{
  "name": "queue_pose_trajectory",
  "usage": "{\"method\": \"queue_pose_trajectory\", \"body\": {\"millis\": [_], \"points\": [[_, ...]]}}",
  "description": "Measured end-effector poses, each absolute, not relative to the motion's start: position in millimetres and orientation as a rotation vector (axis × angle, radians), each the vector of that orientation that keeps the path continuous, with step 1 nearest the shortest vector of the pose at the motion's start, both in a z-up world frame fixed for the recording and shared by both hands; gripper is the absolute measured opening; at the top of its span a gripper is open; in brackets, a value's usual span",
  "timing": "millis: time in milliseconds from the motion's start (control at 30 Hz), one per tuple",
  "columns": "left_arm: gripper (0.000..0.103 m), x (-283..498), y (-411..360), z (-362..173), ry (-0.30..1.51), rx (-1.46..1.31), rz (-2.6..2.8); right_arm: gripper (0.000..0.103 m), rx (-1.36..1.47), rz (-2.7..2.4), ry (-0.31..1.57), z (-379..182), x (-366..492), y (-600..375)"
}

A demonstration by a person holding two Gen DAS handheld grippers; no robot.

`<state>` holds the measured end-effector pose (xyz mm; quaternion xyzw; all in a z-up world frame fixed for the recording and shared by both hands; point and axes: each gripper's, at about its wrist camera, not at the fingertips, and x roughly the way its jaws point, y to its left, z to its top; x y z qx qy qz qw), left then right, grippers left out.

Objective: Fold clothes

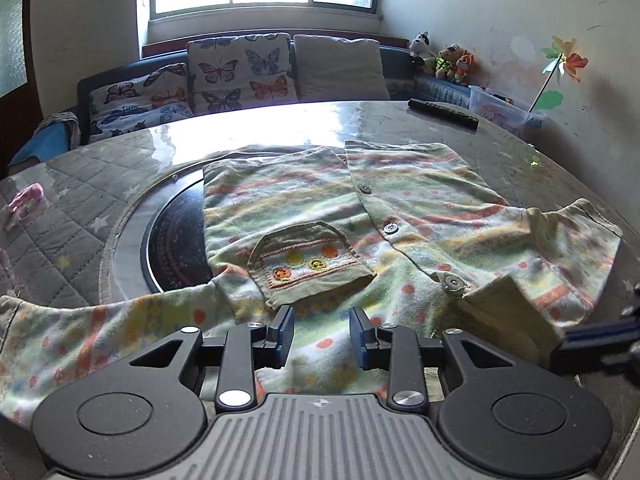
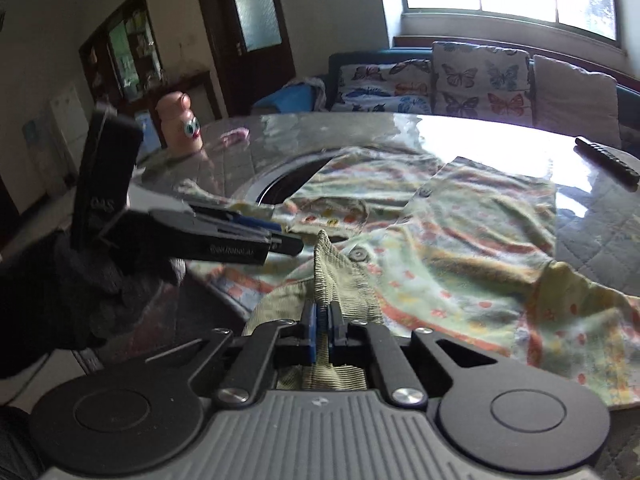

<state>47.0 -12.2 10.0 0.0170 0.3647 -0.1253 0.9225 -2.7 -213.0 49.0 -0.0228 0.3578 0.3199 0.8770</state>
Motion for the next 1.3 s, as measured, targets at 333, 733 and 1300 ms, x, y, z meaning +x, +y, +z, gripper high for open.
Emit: {"method": "queue_pose_trajectory", "body": {"millis": [333, 733, 1300], "points": [[0.032, 30.1, -39.5, 0.5, 0.75, 0.114, -0.396, 0.004, 0.006, 0.66, 0.747, 54.5, 2.3, -223.0], [0.032, 15.4, -43.0, 1.9, 0.722, 0.167, -0.445, 0.011, -0.048, 0.722, 0.79, 50.2, 5.0, -207.3], [0.033, 2.0, -36.0, 7.4, 0.691, 0.173, -0.487, 0.011, -0.248, 0.651, 0.81, 12.6, 28.5, -184.0]]}}
